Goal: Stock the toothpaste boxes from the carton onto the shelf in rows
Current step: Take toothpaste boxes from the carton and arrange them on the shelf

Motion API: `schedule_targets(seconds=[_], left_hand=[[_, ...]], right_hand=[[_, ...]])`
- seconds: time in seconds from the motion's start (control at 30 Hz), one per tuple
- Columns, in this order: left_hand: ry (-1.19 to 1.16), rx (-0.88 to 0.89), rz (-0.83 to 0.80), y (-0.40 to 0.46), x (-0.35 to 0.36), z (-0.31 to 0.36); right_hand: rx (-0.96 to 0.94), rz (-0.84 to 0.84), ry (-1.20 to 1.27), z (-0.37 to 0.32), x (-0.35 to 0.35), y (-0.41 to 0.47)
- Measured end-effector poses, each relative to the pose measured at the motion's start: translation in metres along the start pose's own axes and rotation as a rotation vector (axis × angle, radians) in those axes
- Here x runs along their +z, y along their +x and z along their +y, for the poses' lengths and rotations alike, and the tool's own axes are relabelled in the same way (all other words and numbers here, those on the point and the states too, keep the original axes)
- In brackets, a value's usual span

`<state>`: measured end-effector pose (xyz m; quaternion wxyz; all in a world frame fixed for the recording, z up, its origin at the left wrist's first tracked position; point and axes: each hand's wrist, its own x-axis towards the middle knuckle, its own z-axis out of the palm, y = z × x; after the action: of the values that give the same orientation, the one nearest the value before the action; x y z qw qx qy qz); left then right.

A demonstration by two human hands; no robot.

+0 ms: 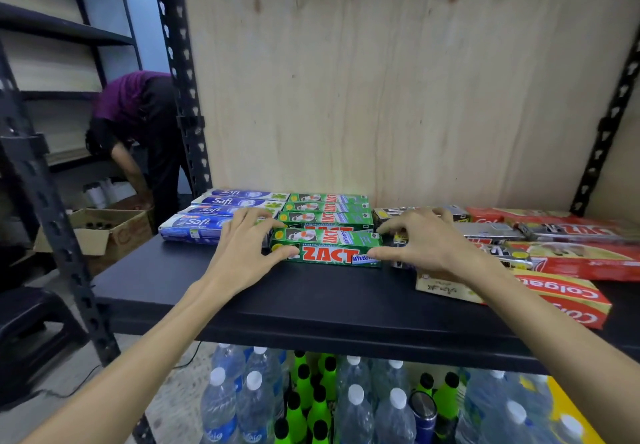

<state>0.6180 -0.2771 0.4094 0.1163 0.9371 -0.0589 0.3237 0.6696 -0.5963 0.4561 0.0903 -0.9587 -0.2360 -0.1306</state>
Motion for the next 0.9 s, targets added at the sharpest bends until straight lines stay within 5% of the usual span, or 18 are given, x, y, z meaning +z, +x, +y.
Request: schedule_targets(seconds=[0.57, 0.77, 0.9], left_hand=[[-0.076, -0.029, -0.210, 0.019, 0.014, -0.019], [-0.213, -0.052, -0.284, 0.019, 0.003, -0.018], [-0.310, -0.096, -0.192, 0.014, -0.005, -0.015]], right_hand=[[-0.023, -0.007, 0.207, -0.004, 0.013, 0.032], [-0.003, 0.056, 0.047, -0.004, 0.024, 0.028], [0.002, 0.071, -0.054, -0.009, 0.024, 0.027]])
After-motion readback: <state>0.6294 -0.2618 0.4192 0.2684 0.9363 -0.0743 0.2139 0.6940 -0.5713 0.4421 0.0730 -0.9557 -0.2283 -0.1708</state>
